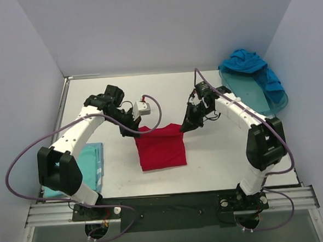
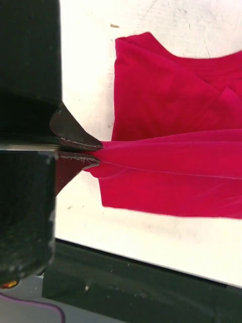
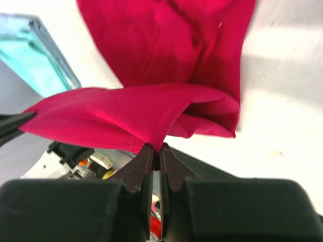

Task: Fold and stack the t-shirts
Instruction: Fold the long partially folded tshirt into a neat square

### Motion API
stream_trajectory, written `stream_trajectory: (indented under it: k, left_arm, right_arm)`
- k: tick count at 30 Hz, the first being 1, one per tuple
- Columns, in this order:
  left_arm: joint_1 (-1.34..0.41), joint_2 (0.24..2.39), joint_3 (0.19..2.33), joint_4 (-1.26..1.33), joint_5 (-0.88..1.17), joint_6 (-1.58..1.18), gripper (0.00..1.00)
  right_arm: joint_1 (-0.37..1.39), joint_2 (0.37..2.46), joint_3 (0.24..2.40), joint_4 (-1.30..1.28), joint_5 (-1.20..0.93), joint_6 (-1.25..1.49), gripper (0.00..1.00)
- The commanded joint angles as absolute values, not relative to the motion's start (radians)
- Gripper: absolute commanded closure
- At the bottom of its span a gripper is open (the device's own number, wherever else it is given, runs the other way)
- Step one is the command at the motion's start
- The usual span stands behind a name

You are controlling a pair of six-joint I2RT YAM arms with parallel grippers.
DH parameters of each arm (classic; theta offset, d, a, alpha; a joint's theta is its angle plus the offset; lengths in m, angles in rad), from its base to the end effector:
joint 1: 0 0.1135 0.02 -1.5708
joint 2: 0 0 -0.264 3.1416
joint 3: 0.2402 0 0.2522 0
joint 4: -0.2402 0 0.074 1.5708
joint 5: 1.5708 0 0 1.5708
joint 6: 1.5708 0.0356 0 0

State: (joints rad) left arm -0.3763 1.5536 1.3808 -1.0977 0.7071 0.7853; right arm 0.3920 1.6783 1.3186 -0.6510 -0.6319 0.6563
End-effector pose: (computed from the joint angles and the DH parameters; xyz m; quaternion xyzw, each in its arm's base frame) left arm 0.2677 -0.1306 0.2979 0.5523 0.7471 -0.3067 0.2069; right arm 0.3185 0.1544 0.2589 0.0352 0.9168 0.3900 0.0780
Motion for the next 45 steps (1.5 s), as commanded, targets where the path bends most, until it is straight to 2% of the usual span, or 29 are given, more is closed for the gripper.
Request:
stream_trajectory:
  k: [1,10,12,13,14,15,16,17,19,23,25,26,28,32,34,37,41,45]
  left_arm:
    - [-0.342,1.646,1.439,-0.954,0.657,0.677,1.0]
    - [-0.299,1.832,1.523,-0.809,0.577,0.571,0.99]
    - [-0.301,1.851,1.522,-0.757,0.555,0.557,0.88]
    - [-0.301,1.867,1.523,-0.74,0.546,0.545,0.77]
    - [-0.302,1.87,1.523,-0.686,0.535,0.535,0.72]
    - [-0.302,1.884,1.523,-0.626,0.505,0.51,0.63]
    - [-0.302,1.891,1.531,-0.603,0.491,0.487,0.61]
    - [-0.302,1.908,1.552,-0.562,0.447,0.479,0.53]
    - [-0.299,1.942,1.583,-0.531,0.373,0.439,0.5]
    - [-0.281,1.985,1.744,-0.633,0.324,0.397,0.49]
    - [-0.281,1.953,1.724,-0.672,0.363,0.391,0.59]
    - [-0.282,1.935,1.698,-0.678,0.426,0.387,0.7]
    - [-0.296,1.885,1.606,-0.673,0.535,0.367,0.74]
    - [-0.36,1.836,1.448,-0.591,0.581,0.341,0.75]
    - [-0.382,1.848,1.421,-0.536,0.578,0.31,0.75]
    - [-0.385,1.891,1.427,-0.442,0.557,0.218,0.74]
    - [-0.367,1.968,1.445,-0.362,0.388,0.131,0.72]
    - [-0.359,2.032,1.476,-0.359,0.383,0.1,0.7]
  right_arm:
    - [0.335,1.824,1.422,-0.701,-0.565,0.618,1.0]
    - [0.31,1.976,1.565,-0.64,-0.529,0.679,1.0]
    - [0.299,1.996,1.566,-0.626,-0.508,0.696,1.0]
    - [0.296,2.006,1.565,-0.617,-0.482,0.704,1.0]
    - [0.292,2.017,1.56,-0.609,-0.47,0.71,0.99]
    - [0.285,2.022,1.56,-0.595,-0.445,0.724,0.9]
    - [0.279,2.032,1.566,-0.592,-0.418,0.729,0.85]
    - [0.275,2.04,1.569,-0.58,-0.402,0.741,0.75]
    - [0.256,2.056,1.597,-0.577,-0.365,0.75,0.67]
    - [0.239,1.997,1.652,-0.581,-0.289,0.686,0.6]
    - [0.255,1.938,1.623,-0.574,-0.252,0.628,0.6]
    - [0.274,1.899,1.605,-0.551,-0.249,0.611,0.64]
    - [0.317,1.867,1.536,-0.499,-0.264,0.568,0.72]
    - [0.374,1.903,1.486,-0.456,-0.304,0.58,0.87]
    - [0.388,1.946,1.499,-0.433,-0.325,0.592,0.91]
    - [0.396,2.032,1.548,-0.416,-0.321,0.6,0.93]
    - [0.359,2.107,1.578,-0.417,-0.287,0.65,0.95]
    - [0.338,2.18,1.608,-0.422,-0.288,0.667,0.95]
